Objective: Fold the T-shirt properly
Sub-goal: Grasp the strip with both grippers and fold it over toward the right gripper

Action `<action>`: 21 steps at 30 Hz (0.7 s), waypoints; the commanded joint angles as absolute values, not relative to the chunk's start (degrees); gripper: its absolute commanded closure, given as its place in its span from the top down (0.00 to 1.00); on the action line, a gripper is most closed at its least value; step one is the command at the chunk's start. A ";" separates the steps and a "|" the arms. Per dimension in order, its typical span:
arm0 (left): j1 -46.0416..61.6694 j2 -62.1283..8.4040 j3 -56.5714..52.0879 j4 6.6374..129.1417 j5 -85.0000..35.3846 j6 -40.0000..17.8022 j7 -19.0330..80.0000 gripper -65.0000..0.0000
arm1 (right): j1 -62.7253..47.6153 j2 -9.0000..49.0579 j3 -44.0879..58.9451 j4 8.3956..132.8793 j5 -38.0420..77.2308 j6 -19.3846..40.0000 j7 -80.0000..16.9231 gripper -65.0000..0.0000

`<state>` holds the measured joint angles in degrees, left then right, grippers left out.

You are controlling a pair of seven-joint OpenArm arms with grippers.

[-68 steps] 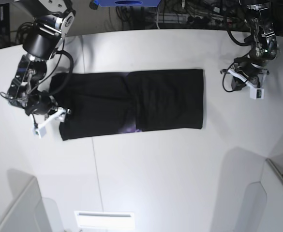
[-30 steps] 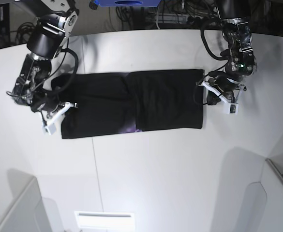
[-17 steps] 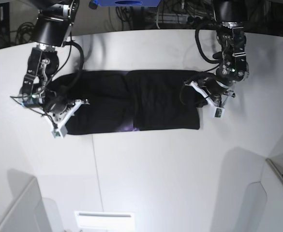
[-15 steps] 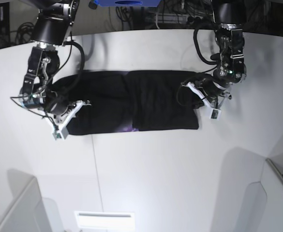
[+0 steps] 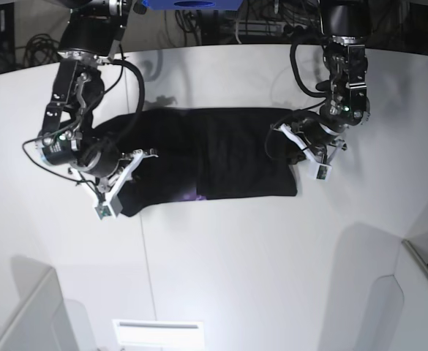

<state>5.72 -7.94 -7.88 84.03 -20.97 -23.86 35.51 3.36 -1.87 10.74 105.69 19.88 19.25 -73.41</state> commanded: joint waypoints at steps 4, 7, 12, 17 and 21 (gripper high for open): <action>5.32 -8.13 -6.90 84.62 -20.79 -24.04 35.74 0.00 | 4.62 -4.44 10.59 107.82 20.70 19.30 -73.36 0.00; 5.32 -8.31 -4.62 84.62 -20.79 -24.04 35.74 0.00 | 4.26 -5.85 8.13 107.82 20.70 19.21 -73.36 0.00; 5.32 -8.22 -4.26 84.62 -20.79 -24.04 35.65 0.00 | 2.51 -7.34 3.38 109.76 20.70 14.73 -71.25 0.00; 5.32 -8.22 -4.26 84.62 -20.79 -24.04 35.65 0.00 | 1.36 -7.43 1.19 110.11 20.79 14.20 -69.67 0.00; 5.32 -8.04 -4.18 84.53 -20.79 -24.04 35.65 0.00 | 1.36 -7.60 1.19 110.81 20.79 14.29 -68.70 0.00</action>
